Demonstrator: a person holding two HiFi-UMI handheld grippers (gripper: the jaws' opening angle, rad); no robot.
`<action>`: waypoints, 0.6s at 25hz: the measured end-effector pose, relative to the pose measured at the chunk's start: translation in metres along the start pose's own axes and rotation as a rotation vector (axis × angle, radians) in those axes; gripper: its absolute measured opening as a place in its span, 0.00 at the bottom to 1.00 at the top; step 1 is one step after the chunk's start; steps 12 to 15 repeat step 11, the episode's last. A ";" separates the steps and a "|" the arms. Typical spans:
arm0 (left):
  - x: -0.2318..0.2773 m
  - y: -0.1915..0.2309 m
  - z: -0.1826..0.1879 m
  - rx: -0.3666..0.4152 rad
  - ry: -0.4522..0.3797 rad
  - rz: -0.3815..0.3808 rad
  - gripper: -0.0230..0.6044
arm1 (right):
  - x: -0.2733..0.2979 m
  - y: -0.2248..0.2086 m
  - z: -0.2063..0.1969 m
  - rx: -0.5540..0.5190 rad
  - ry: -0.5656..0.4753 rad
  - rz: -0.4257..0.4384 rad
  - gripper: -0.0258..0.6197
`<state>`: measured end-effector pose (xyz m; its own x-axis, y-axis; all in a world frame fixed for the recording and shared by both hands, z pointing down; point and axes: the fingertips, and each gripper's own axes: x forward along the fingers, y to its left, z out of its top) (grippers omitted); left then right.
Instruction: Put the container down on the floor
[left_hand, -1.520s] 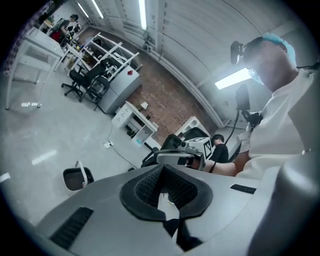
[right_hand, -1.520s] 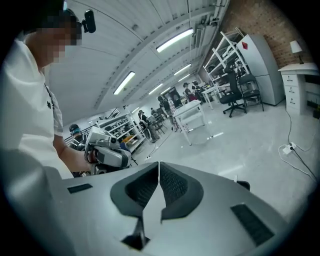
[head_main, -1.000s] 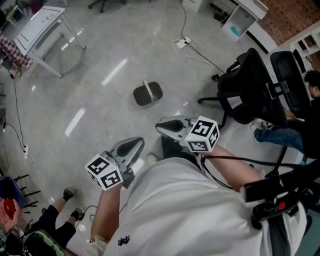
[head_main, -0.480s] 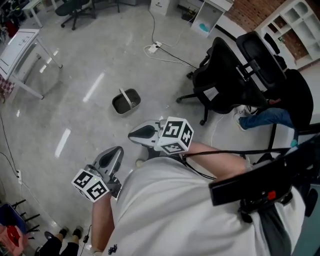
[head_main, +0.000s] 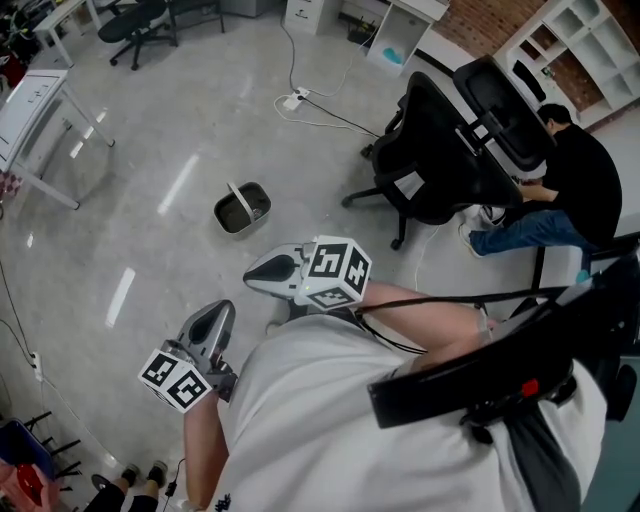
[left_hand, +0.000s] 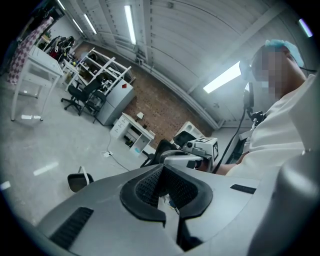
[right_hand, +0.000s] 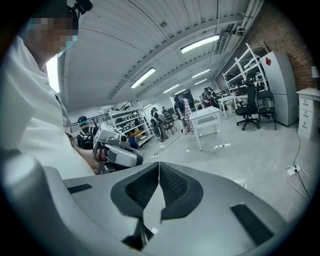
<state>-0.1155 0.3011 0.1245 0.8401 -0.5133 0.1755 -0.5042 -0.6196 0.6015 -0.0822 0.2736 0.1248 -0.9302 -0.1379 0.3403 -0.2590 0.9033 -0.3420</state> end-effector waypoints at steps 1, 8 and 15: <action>-0.002 0.001 0.000 0.001 -0.001 0.006 0.05 | 0.000 0.001 0.000 -0.002 0.000 0.002 0.07; -0.009 0.007 -0.002 0.005 -0.006 0.033 0.05 | -0.002 0.004 -0.004 -0.014 0.006 0.005 0.07; -0.010 0.006 -0.003 -0.003 -0.012 0.034 0.05 | -0.001 0.006 -0.005 -0.014 0.006 0.002 0.07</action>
